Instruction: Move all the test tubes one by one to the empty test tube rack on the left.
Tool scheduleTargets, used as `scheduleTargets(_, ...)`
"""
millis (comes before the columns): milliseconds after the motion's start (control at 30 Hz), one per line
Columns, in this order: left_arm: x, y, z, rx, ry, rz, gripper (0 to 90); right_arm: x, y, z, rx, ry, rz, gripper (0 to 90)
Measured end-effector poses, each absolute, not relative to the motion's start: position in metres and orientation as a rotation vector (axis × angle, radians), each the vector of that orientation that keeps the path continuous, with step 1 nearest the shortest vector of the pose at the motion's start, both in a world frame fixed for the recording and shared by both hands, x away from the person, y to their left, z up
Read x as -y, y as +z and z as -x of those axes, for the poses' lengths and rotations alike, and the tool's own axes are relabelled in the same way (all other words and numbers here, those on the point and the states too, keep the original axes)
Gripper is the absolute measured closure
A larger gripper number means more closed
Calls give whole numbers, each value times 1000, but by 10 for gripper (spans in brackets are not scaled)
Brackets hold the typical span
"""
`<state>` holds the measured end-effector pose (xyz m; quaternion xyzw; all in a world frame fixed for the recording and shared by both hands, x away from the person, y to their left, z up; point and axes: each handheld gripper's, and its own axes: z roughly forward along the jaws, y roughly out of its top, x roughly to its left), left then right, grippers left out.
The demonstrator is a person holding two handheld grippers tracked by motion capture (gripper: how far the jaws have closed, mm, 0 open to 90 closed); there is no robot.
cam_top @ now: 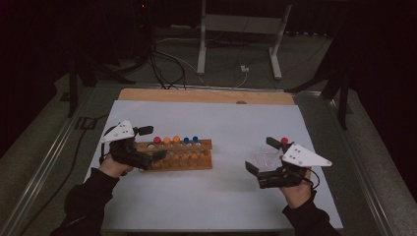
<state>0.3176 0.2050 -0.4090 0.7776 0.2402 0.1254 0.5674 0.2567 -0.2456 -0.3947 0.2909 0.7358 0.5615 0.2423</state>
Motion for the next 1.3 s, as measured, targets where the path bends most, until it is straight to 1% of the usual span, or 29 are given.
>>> scheduleTargets(333,-204,-408,-316,-545,294,-1832,6,291,-410,-280,-1901,1375,-1012,0)
scheduleTargets(767,-204,-407,-315,-546,304,-1838,5,311,-443,-303,-1877,1174,-1202,1)
scheduleTargets(833,-204,-407,-315,-547,305,-1837,6,313,-446,-304,-1874,1171,-1225,52)
scheduleTargets(900,-204,-407,-315,-546,304,-1837,5,314,-448,-306,-1880,1152,-1236,66)
scheduleTargets(967,-204,-407,-315,-547,306,-1838,6,314,-451,-307,-1882,1137,-1251,129)
scheduleTargets(1033,-205,-407,-315,-550,308,-1837,6,314,-453,-308,-1886,1124,-1268,173)
scheduleTargets(1067,-205,-407,-316,-550,307,-1837,6,314,-454,-309,-1891,1106,-1282,233)
scheduleTargets(1133,-205,-407,-316,-552,307,-1837,6,314,-456,-309,-1892,1095,-1293,276)
scheduleTargets(1167,-205,-407,-316,-551,305,-1838,6,313,-457,-310,-1906,1090,-1293,338)
scheduleTargets(1267,-205,-407,-316,-552,305,-1838,6,311,-460,-312,-1933,1064,-1312,449)
scheduleTargets(1300,-205,-406,-316,-552,307,-1838,6,310,-460,-312,-1928,1052,-1324,501)
